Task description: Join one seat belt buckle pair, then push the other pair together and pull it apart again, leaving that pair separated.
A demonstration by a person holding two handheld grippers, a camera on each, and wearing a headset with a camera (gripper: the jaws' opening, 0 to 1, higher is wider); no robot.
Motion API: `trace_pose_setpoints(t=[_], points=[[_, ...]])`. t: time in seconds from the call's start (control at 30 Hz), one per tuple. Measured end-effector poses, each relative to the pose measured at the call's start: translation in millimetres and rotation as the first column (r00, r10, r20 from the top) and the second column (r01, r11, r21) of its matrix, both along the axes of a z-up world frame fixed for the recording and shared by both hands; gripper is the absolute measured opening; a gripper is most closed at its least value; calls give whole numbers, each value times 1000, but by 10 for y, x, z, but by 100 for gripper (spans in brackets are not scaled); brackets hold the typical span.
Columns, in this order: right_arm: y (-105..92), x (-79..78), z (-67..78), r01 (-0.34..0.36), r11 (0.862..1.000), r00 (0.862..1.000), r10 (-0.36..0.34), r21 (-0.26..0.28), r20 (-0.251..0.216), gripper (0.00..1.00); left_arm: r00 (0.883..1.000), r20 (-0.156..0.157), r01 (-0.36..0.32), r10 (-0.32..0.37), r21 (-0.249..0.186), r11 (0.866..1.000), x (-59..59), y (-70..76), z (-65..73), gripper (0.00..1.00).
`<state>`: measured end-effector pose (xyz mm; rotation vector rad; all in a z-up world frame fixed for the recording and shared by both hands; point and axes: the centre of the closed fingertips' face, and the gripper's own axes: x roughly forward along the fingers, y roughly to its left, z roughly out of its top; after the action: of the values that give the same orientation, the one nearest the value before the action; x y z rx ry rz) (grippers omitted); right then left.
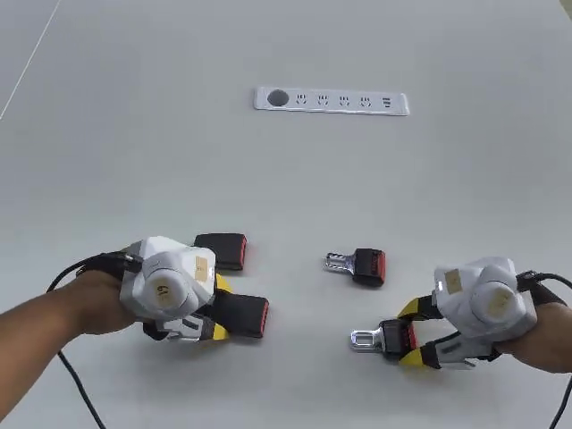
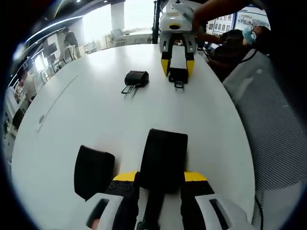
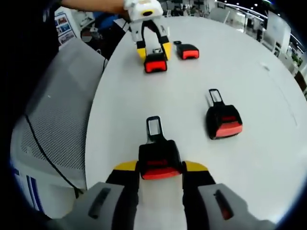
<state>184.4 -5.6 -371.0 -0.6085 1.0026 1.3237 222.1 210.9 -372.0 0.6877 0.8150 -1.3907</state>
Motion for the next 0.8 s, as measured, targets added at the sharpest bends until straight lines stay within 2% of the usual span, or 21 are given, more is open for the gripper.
trace_pose_setpoints(t=[0.1, 0.2, 0.3, 0.4, 0.5, 0.6, 0.8], points=[[0, 29, -5, 13, 1000, 1000, -13, -10, 14, 34, 1000, 16, 7, -8, 18, 1000, -22, -1, -5, 34], [13, 39, -6, 6, 1000, 1000, -6, -26, 16, 34, 1000, 4, -3, 3, 25, 1000, -35, 11, -6, 34], [26, 62, -9, 2, 999, 1000, -2, -39, 17, 33, 1000, 17, 15, -16, 36, 999, -50, 22, -9, 33], [36, 81, -11, 0, 999, 1000, 1, -49, 21, 33, 1000, 0, -15, 15, 39, 999, -45, 19, -2, 33], [55, 96, -11, -15, 998, 999, 17, -59, 31, 33, 1000, 13, 3, -4, 51, 999, -48, 26, -10, 33], [73, 109, -12, -25, 998, 999, 27, -60, 38, 32, 1000, 21, 21, -22, 60, 998, -50, 37, -19, 33], [123, 121, -6, -37, 998, 998, 39, -43, 53, 32, 1000, 20, 4, -6, 56, 998, -47, 34, -15, 33]])
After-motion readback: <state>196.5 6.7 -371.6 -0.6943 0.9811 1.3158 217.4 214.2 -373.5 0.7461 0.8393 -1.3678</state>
